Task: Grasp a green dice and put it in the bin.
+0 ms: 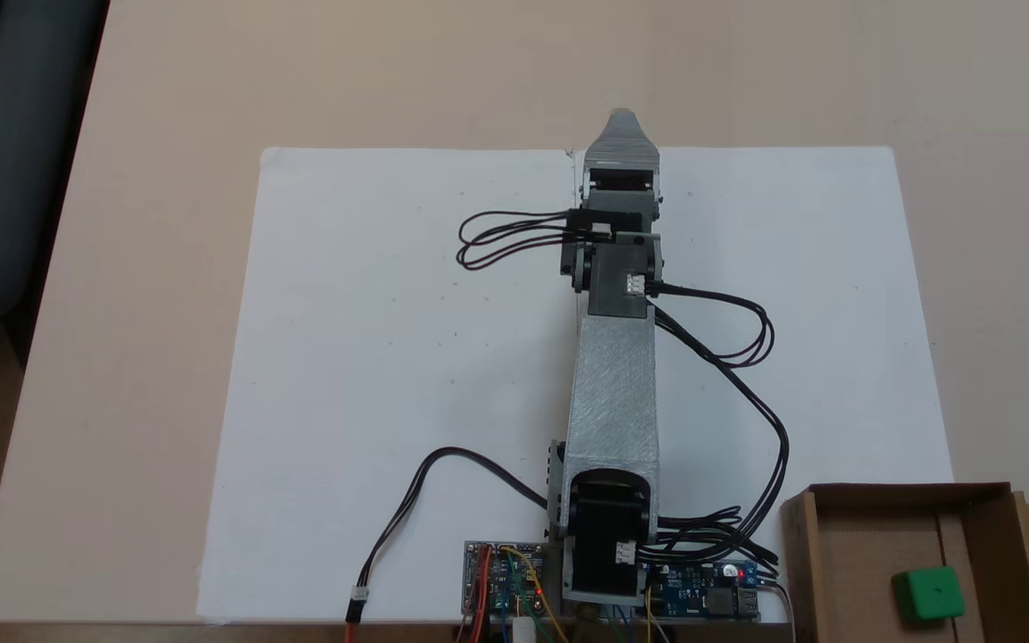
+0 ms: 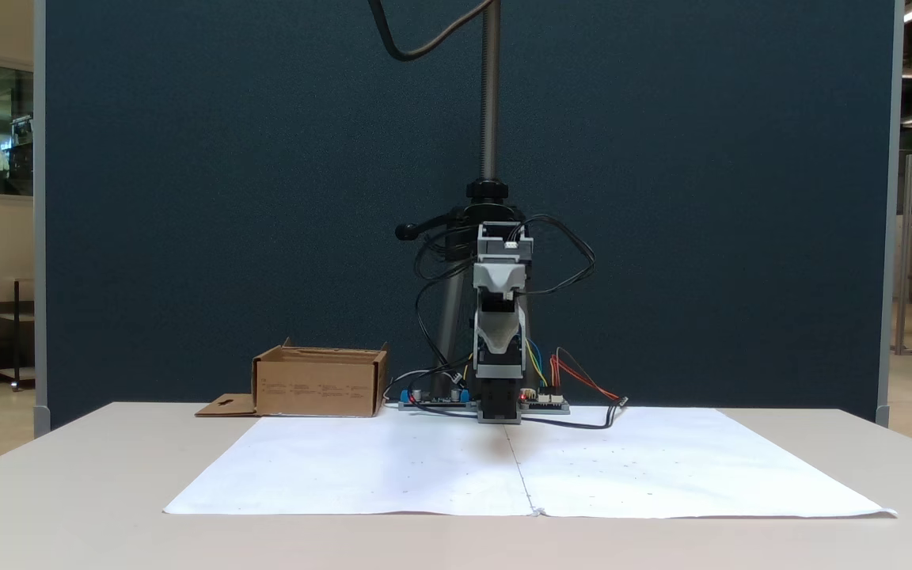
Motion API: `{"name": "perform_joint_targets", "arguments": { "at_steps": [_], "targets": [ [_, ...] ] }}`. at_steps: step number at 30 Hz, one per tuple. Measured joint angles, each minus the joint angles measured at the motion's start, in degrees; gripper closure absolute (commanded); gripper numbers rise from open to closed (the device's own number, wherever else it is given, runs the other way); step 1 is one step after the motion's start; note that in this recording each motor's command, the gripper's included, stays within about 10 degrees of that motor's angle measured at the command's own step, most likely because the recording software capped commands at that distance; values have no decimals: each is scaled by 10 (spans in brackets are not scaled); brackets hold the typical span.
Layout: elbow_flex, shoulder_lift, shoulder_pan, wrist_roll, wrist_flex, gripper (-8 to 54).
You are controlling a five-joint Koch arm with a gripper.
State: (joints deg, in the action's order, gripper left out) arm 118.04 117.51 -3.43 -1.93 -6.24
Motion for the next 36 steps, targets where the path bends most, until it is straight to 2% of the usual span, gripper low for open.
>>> {"name": "perform_joint_targets", "arguments": {
  "at_steps": [12,19,27,36],
  "targets": [
    [18,4,30,1,215,14],
    [69,64,30,1,341,13],
    [220,110,29,1,490,15],
    [417,119,34,1,649,15]
  ]
}}
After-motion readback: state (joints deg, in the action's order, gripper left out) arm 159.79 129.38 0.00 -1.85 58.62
